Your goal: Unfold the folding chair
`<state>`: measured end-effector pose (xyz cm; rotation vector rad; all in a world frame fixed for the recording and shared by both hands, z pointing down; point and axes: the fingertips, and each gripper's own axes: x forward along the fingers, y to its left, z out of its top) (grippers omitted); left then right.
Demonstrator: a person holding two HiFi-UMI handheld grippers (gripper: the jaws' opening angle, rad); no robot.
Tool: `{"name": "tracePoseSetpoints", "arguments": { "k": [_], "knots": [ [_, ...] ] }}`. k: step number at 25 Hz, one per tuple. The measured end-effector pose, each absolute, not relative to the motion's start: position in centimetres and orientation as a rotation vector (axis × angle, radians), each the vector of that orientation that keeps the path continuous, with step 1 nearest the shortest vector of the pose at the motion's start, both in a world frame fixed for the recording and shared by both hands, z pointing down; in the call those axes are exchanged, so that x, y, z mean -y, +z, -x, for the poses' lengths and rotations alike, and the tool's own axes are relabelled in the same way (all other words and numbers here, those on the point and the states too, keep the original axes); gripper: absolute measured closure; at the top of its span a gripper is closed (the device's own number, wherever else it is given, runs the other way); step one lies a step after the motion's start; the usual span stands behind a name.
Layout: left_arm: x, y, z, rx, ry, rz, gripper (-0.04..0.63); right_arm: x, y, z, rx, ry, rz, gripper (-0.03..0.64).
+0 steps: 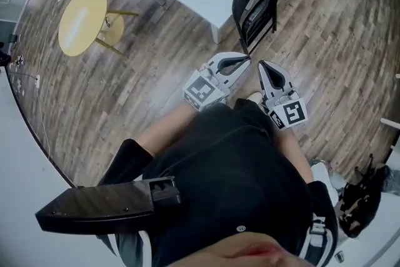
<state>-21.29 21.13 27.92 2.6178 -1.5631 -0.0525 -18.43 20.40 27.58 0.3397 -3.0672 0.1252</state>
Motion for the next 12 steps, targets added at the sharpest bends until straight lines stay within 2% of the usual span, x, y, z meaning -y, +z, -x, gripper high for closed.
{"name": "tracePoseSetpoints", "arguments": {
  "k": [12],
  "knots": [
    [-14.8, 29.0, 23.2, 1.627, -0.017, -2.557, 0.592, -13.4, 28.5, 19.8, 3.086, 0.153, -0.281, 0.609]
  ]
}}
